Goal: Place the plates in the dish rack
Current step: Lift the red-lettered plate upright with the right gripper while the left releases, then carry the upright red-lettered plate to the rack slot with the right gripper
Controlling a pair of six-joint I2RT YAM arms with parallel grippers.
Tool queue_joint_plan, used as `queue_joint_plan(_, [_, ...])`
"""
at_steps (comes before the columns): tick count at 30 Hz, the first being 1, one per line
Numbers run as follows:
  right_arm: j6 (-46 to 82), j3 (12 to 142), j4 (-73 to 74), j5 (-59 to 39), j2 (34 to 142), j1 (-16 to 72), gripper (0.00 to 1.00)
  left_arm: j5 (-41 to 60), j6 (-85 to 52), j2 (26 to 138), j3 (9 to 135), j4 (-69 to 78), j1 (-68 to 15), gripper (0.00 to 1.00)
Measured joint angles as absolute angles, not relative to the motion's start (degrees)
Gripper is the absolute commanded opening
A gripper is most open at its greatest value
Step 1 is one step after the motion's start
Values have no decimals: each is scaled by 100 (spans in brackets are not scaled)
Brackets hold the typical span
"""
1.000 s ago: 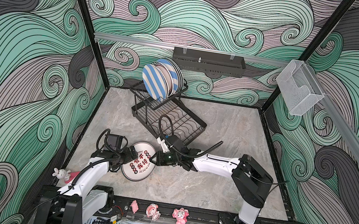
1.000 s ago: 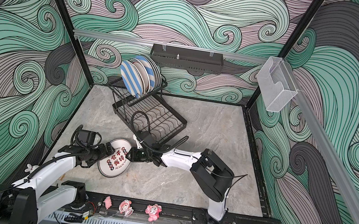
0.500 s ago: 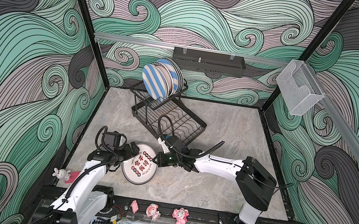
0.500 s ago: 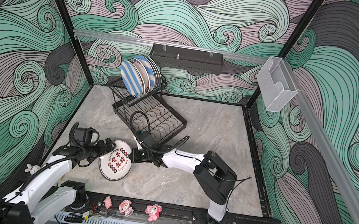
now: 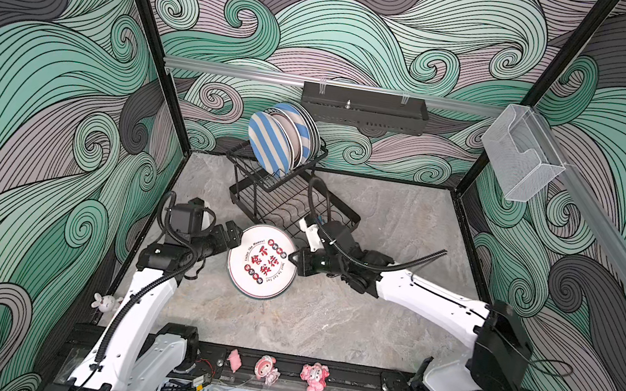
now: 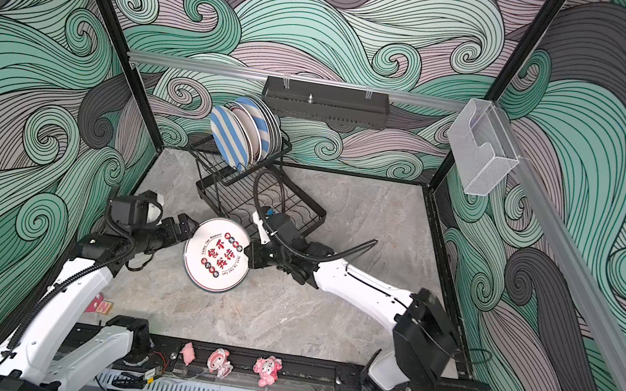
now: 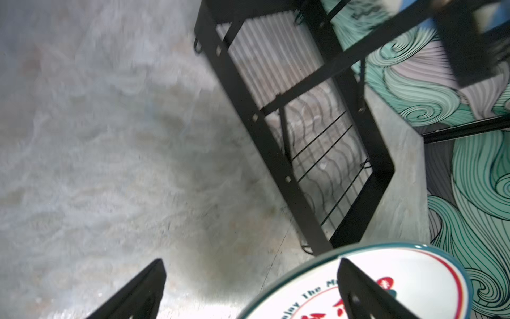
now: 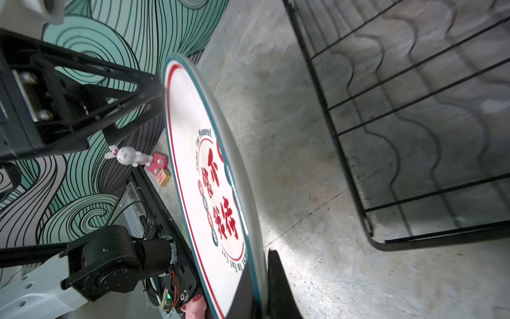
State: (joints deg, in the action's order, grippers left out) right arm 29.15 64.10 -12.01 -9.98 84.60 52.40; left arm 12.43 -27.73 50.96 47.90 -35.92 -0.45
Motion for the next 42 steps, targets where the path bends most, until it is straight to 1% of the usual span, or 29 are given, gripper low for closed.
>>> queue_joint_plan(7, [1905, 7212, -2405, 54, 7583, 4910, 0, 1116, -2078, 5323, 5137, -3793, -3, 99])
queue_joint_plan(13, [1127, 8315, -2779, 720, 7605, 4737, 0, 1332, -1765, 5540, 5043, -3817, -1, 98])
queue_joint_plan(18, [561, 9233, -2687, 1402, 8204, 4729, 0, 1452, -1688, 5537, 5019, -3815, -1, 99])
queue_joint_plan(22, [213, 9856, -2617, 1741, 8820, 4744, 0, 1527, -1684, 5540, 5011, -3813, -1, 99])
queue_joint_plan(29, [-449, 10886, -2285, 2515, 9850, 4943, 0, 1625, -1658, 5544, 5011, -3813, -1, 99])
queue_joint_plan(36, [-668, 11732, -2102, 2849, 10527, 5061, 0, 1649, -1649, 5616, 5011, -3815, 36, 99])
queue_joint_plan(42, [-679, 11994, -2001, 2928, 10838, 5085, 0, 1660, -1649, 5616, 5011, -3811, 102, 99])
